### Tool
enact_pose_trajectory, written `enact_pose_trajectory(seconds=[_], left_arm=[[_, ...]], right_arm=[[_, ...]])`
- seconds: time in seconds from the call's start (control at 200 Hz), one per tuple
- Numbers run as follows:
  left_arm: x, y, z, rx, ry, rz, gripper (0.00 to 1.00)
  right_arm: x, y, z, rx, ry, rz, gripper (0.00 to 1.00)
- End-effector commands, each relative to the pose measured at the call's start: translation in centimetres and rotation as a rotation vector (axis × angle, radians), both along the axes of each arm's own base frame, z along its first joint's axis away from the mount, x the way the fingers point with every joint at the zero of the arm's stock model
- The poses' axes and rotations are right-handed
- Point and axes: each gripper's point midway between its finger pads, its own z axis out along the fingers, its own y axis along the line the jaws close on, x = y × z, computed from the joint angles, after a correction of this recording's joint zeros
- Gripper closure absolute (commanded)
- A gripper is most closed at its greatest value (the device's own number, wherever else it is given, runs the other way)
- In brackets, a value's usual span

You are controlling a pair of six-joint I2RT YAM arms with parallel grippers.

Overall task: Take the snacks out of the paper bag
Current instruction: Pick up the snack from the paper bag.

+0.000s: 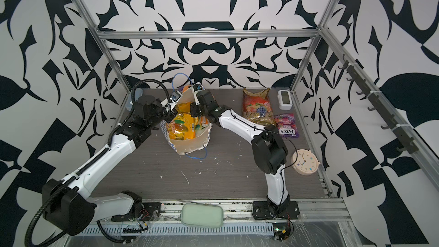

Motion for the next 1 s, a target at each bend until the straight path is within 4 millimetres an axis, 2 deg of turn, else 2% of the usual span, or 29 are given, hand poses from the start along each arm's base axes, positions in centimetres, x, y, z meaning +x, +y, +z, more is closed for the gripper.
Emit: enact_pose_trajectory(seconds=[0.0, 0.19, 0.465, 0.66, 0.735, 0.86, 0.995], left_arm=[[-1.1, -1.0, 3.3, -0.053, -0.093, -0.052, 1.0], [-1.3, -1.1, 3.1, -0.041, -0.09, -0.042, 1.0], [-1.5, -1.2, 3.3, -0.031, -0.097, -0.032, 1.0], [-1.3, -1.3, 3.3, -0.028, -0.098, -0.025, 1.0], [-1.4, -1.3, 3.1, -0.023, -0.098, -0.026, 1.0], [-1.6, -1.2, 3.4, -0.019, -0.107, -0.029, 1.0], [-1.9, -1.2, 3.7, -0.011, -0.118, -0.031, 1.0]], right_arm=[[-1.8, 0.1, 11.3, 0.19, -0.241, 0.07, 1.0], [-3.4, -1.0, 12.4, 0.183, -0.278, 0.09, 1.0], [-7.0, -2.8, 17.0, 0.224, -0.362, 0.155, 1.0], [-8.6, -3.8, 17.7, 0.217, -0.36, 0.175, 1.0], [-9.6, -4.5, 18.5, 0.225, -0.359, 0.183, 1.0], [-12.5, -6.1, 21.2, 0.269, -0.393, 0.217, 1.0], [-15.3, -8.7, 24.0, 0.291, -0.442, 0.215, 1.0]])
